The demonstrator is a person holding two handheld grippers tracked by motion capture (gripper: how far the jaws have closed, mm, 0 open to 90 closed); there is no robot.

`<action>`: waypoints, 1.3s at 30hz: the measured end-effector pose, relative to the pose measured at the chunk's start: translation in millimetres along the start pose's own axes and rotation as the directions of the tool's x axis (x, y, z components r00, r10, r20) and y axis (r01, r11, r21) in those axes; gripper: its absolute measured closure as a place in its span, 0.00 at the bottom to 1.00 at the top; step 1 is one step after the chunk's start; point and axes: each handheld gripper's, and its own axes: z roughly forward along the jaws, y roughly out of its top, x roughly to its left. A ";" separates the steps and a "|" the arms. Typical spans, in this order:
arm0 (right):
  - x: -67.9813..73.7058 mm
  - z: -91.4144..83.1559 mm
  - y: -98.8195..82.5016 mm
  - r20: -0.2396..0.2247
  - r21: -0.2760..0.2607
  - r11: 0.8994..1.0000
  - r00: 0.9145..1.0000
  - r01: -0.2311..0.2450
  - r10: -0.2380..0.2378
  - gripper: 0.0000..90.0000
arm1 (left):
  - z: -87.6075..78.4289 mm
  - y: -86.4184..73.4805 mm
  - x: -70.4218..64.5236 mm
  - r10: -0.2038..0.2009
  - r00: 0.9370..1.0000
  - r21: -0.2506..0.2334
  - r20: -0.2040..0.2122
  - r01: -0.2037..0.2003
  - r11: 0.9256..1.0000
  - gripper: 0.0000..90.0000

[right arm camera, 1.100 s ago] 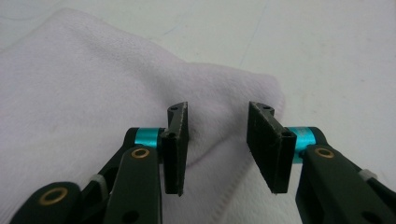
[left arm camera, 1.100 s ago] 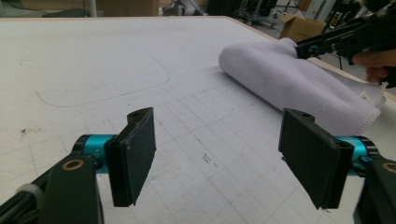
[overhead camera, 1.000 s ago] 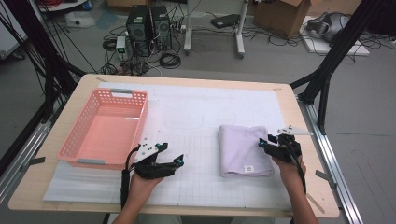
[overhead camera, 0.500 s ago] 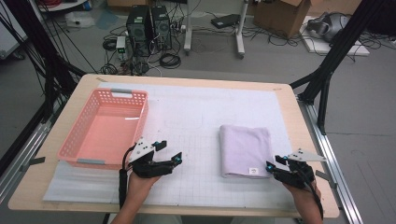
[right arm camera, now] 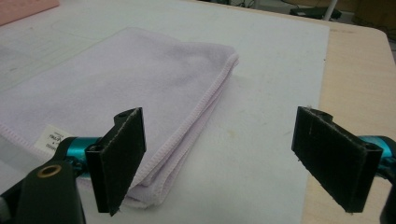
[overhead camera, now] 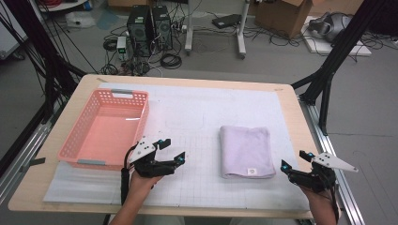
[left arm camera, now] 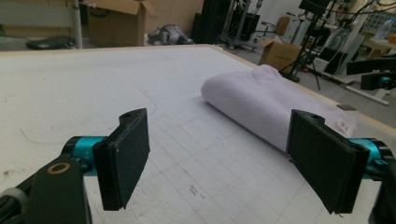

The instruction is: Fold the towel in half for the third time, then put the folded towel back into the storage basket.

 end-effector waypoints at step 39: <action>1.8 11.2 -0.8 -0.043 0.039 0.999 0.999 0.015 -0.013 0.19 | 102.8 15.8 -30.8 -0.057 0.991 0.200 0.122 0.032 0.979 0.40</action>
